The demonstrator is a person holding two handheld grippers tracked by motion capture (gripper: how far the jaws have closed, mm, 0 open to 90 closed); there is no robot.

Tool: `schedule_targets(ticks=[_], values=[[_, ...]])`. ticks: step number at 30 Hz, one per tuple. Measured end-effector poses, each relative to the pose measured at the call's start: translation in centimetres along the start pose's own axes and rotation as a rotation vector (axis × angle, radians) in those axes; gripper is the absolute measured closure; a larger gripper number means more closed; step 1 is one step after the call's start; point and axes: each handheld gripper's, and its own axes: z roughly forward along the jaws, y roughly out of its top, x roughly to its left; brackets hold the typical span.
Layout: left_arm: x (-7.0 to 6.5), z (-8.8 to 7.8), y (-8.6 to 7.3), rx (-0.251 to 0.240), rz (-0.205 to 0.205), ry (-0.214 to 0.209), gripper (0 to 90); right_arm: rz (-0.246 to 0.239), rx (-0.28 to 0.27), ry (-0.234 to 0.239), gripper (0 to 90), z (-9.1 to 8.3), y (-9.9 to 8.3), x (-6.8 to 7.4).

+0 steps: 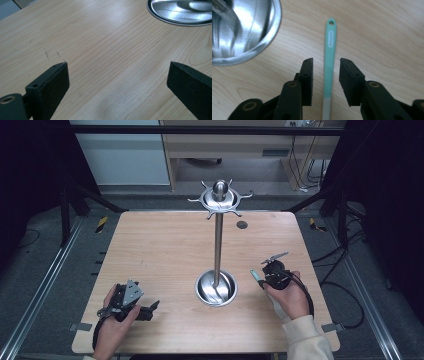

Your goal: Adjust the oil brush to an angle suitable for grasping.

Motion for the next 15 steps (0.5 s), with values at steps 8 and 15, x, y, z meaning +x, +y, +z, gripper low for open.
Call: schedule_targets(ticks=[8, 15], values=[[0.0, 0.0, 0.0, 0.001, 0.002, -0.002, 3.8, 0.005, 0.110, -0.011, 64.9, 0.8, -0.5, -0.6], [0.0, 0.0, 0.0, 0.001, 0.003, -0.002, 3.8, -0.005, 0.170, 0.011, 70.0, 1.4, -0.7, -0.5]])
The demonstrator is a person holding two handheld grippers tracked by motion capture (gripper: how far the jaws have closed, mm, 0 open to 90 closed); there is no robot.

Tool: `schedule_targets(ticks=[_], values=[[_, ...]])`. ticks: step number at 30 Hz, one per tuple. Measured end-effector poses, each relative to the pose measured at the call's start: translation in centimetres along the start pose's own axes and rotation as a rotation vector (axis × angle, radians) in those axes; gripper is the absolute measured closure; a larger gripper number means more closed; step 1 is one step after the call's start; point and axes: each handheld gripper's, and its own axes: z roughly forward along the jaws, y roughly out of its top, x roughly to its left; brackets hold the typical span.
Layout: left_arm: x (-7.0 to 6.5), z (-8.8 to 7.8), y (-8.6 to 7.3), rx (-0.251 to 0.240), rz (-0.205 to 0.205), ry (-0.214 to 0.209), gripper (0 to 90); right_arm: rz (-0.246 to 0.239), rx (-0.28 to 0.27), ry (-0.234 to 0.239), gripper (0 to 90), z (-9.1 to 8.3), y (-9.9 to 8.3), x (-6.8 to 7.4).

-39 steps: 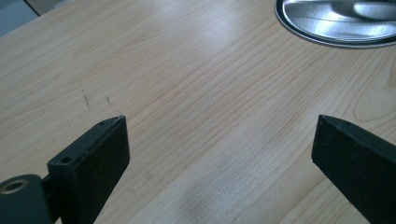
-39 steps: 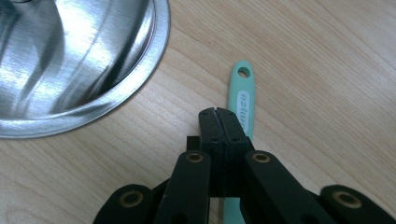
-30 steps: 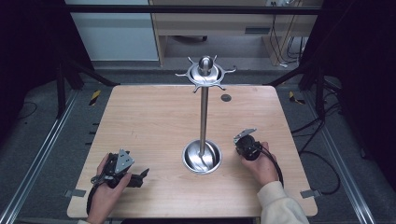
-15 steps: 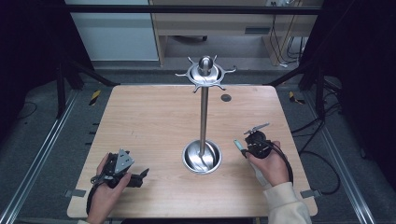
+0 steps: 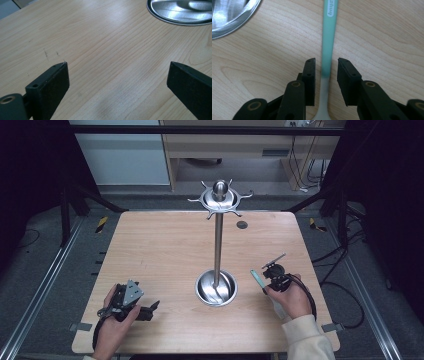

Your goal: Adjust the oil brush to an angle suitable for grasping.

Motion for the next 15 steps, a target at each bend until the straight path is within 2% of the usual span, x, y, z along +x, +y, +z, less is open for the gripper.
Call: schedule_targets(ticks=[15], values=[[-0.01, 0.00, 0.00, 0.000, 0.000, 0.001, 3.9, -0.006, 0.049, -0.009, 79.6, 0.67, -0.16, -0.03]])
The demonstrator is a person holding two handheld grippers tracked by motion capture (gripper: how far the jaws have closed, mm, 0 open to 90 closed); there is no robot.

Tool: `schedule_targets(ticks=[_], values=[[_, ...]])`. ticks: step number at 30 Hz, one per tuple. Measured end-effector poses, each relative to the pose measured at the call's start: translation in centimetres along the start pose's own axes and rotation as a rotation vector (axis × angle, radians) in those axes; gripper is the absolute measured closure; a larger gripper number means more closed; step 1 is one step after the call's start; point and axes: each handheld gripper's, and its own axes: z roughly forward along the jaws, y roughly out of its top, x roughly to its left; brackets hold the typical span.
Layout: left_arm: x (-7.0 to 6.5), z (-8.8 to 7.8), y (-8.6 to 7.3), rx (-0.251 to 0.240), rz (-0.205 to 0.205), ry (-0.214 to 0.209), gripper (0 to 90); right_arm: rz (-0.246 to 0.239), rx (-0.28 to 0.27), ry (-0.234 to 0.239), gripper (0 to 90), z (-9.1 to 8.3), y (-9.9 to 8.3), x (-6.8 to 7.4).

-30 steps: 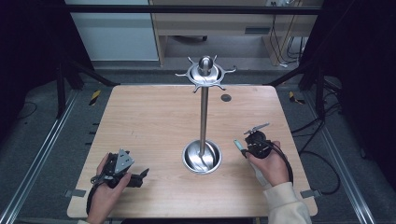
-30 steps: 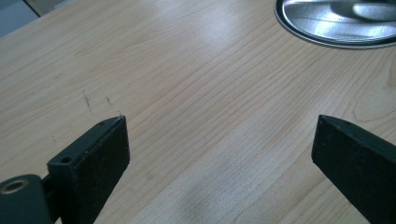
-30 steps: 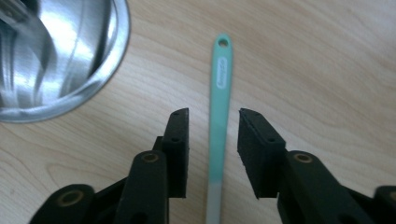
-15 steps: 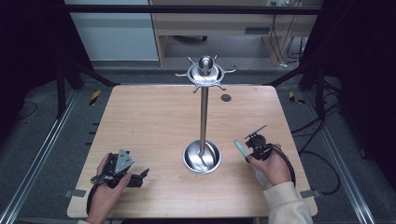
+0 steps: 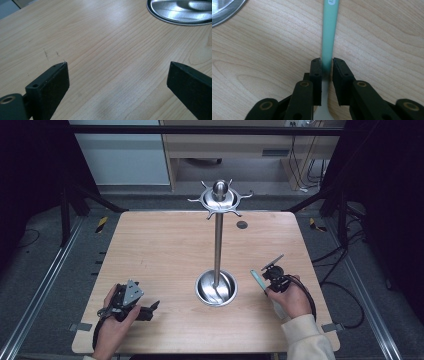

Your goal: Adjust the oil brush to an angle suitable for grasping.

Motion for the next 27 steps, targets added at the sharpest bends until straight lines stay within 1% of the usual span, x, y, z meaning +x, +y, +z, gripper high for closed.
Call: schedule_targets(ticks=[1, 4, 11, 12, 13, 15, 16, 17, 18, 19, 20, 21, 22, 23, 24, 25, 26, 27], values=[[0.0, 0.0, 0.0, 0.001, 0.000, -0.002, 3.9, -0.004, -0.001, 0.005, 81.3, 0.0, 0.0, 0.0], [0.0, 0.0, 0.0, 0.002, 0.001, -0.003, 3.9, -0.004, -0.001, 0.008, 81.5, 0.0, 0.0, -0.1], [0.0, 0.0, 0.0, 0.006, 0.007, -0.001, 3.9, 0.008, 0.001, 0.015, 81.8, 0.1, 0.0, -0.1], [0.0, 0.0, 0.0, 0.001, 0.002, 0.000, 3.9, 0.017, 0.003, 0.011, 82.3, 0.1, 0.0, -0.1], [0.0, 0.0, 0.0, 0.006, 0.006, -0.002, 3.9, 0.023, 0.007, 0.017, 82.5, 0.0, 0.0, -0.1], [0.0, 0.0, 0.0, -0.001, -0.001, -0.001, 3.9, 0.015, 0.003, 0.016, 82.5, 0.0, 0.0, -0.2], [0.0, 0.0, 0.0, -0.001, -0.001, -0.001, 3.9, 0.024, 0.001, 0.022, 82.5, -0.1, 0.0, -0.3], [0.0, 0.0, 0.0, 0.001, 0.001, -0.001, 3.9, 0.023, -0.005, 0.019, 82.5, -0.2, -0.1, -0.4], [0.0, 0.0, 0.0, 0.000, -0.001, -0.001, 3.9, 0.032, -0.013, 0.026, 82.5, -0.4, -0.1, -0.5], [0.0, 0.0, 0.0, 0.000, -0.001, -0.001, 3.9, 0.023, -0.023, 0.016, 82.5, -0.5, -0.2, -0.6], [0.0, 0.0, 0.0, 0.002, 0.001, -0.001, 3.9, 0.039, -0.028, 0.019, 82.6, -0.8, -0.2, -0.7], [0.1, -0.1, 0.0, 0.003, 0.004, -0.002, 3.9, 0.047, -0.058, 0.022, 82.6, -1.3, -0.3, -0.9], [0.1, 0.0, 0.0, 0.001, 0.003, -0.003, 3.9, 0.050, -0.076, 0.025, 82.6, -1.6, -0.4, -1.1], [0.1, 0.0, 0.0, 0.001, 0.003, -0.003, 3.9, 0.050, -0.076, 0.025, 82.6, -1.6, -0.4, -1.1], [0.0, 0.0, 0.0, -0.004, -0.002, -0.003, 3.9, 0.047, -0.103, 0.029, 82.5, -2.0, -0.4, -1.2], [0.1, 0.0, 0.0, -0.003, -0.002, -0.002, 3.9, 0.063, -0.148, 0.039, 82.5, -2.6, -0.6, -1.5], [0.1, 0.0, 0.0, -0.003, -0.002, -0.002, 3.9, 0.063, -0.148, 0.039, 82.5, -2.6, -0.6, -1.5], [0.1, 0.0, 0.0, -0.004, -0.004, -0.001, 3.9, 0.063, -0.175, 0.035, 82.5, -3.0, -0.6, -1.6]])
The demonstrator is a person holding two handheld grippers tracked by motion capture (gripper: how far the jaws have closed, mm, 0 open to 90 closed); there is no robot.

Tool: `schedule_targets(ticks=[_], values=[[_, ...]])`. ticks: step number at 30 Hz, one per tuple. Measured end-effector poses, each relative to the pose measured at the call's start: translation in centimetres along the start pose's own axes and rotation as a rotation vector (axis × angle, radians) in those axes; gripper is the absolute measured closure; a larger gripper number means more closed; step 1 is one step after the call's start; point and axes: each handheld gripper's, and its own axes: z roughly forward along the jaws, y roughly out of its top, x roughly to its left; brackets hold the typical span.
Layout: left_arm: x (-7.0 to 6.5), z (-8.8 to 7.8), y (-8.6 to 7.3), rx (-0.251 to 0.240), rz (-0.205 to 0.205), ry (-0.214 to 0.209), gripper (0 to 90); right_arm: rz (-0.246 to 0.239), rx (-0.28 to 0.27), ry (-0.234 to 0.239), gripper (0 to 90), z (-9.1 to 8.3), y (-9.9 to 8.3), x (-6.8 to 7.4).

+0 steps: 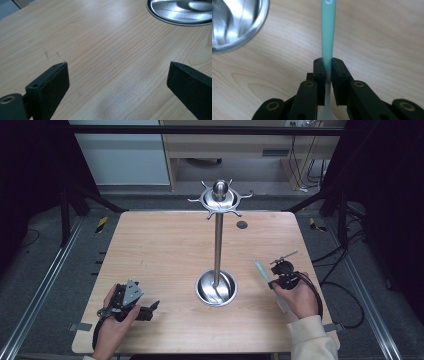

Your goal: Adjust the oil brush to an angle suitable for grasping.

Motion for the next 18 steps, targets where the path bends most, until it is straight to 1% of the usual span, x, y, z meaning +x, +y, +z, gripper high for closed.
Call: schedule_targets(ticks=[1, 2, 3, 4, 5, 8, 9, 10, 11, 12, 13, 16, 17, 18], values=[[0.0, 0.0, 0.0, 0.004, 0.005, -0.001, 3.9, 0.011, -0.052, 0.010, 82.5, -0.7, 0.0, -0.3], [0.0, 0.0, 0.0, 0.004, 0.005, -0.001, 3.9, 0.007, -0.080, 0.006, 82.5, -1.0, -0.1, -0.6], [0.0, 0.0, 0.0, 0.003, 0.004, 0.000, 3.9, 0.007, -0.080, 0.006, 82.5, -1.0, -0.1, -0.6], [0.0, 0.0, 0.0, 0.005, 0.005, -0.002, 3.9, 0.018, -0.124, 0.006, 82.5, -1.8, -0.1, -0.8], [0.0, 0.0, 0.0, 0.005, 0.005, -0.002, 3.9, 0.018, -0.124, 0.006, 82.5, -1.8, -0.1, -0.8], [0.0, 0.0, 0.0, 0.004, 0.004, 0.000, 3.9, 0.039, -0.205, 0.023, 82.5, -3.0, -0.3, -1.5], [0.0, 0.0, 0.0, 0.005, 0.004, -0.002, 3.9, 0.039, -0.205, 0.023, 82.5, -3.0, -0.3, -1.5], [0.0, 0.0, 0.0, 0.007, 0.007, -0.003, 3.9, 0.044, -0.232, 0.022, 82.5, -3.5, -0.4, -1.7], [0.0, 0.0, 0.0, 0.007, 0.007, -0.003, 4.0, 0.044, -0.232, 0.022, 82.5, -3.5, -0.4, -1.7], [0.0, 0.0, 0.0, 0.011, 0.010, -0.005, 4.0, 0.044, -0.255, 0.021, 82.5, -3.9, -0.5, -1.8], [0.0, 0.1, 0.0, 0.008, 0.007, -0.007, 4.0, 0.044, -0.255, 0.021, 82.5, -3.9, -0.5, -1.8], [-0.1, 0.1, 0.0, 0.010, 0.014, -0.009, 4.7, 0.044, -0.298, 0.036, 82.5, -4.6, -0.5, -1.8], [-0.1, 0.1, 0.0, 0.014, 0.019, -0.006, 4.6, 0.043, -0.331, 0.040, 82.6, -5.2, -0.5, -1.7], [-0.1, 0.1, 0.1, 0.013, 0.019, -0.005, 4.6, 0.043, -0.331, 0.040, 82.6, -5.2, -0.5, -1.7]])
